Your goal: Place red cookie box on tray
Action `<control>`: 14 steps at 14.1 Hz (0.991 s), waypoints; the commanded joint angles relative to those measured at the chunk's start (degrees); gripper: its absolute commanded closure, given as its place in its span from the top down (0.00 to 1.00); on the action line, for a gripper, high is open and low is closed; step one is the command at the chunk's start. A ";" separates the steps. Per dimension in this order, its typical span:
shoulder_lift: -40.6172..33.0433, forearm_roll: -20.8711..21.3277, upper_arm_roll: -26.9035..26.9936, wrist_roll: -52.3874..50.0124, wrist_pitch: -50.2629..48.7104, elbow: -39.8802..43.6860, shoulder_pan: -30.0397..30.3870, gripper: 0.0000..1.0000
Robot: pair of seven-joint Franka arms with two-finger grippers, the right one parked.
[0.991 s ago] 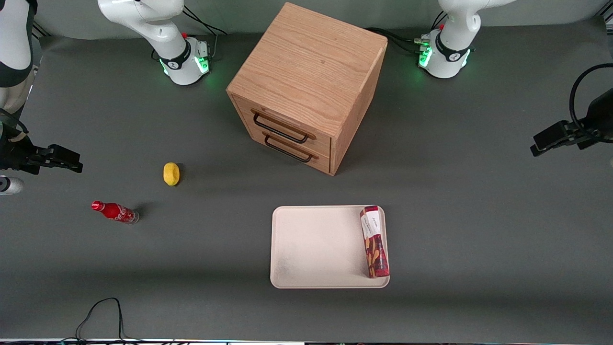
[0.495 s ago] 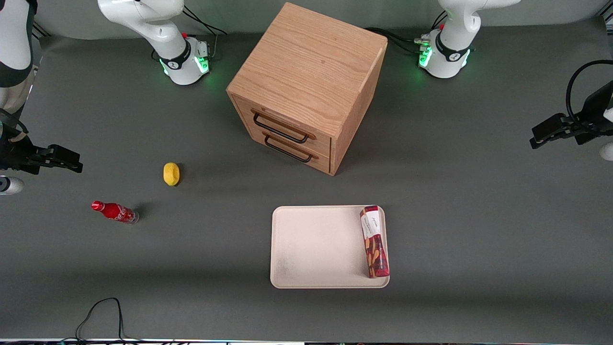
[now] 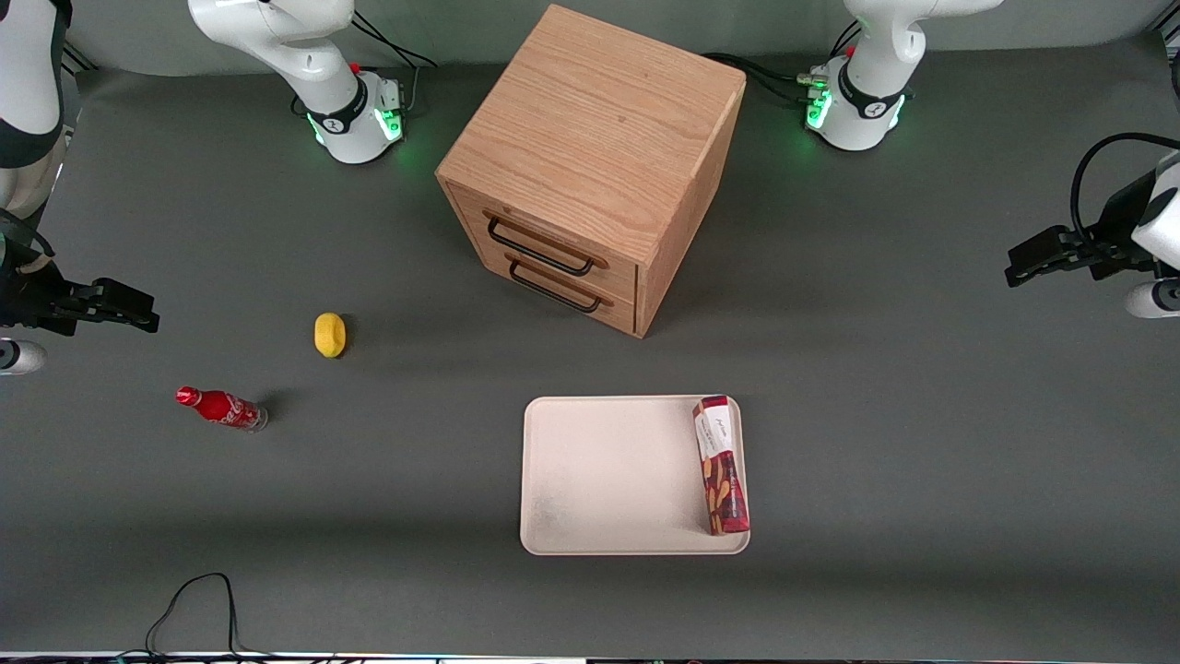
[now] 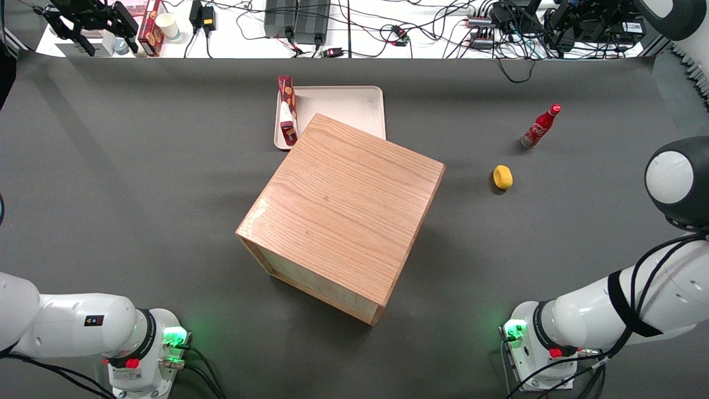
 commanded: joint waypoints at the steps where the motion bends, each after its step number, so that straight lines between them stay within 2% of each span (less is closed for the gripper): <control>1: -1.39 -0.50 0.81 1.31 1.05 -1.01 -0.54 1.00; 14: -0.78 -0.15 0.72 1.48 -3.69 1.54 -0.46 1.00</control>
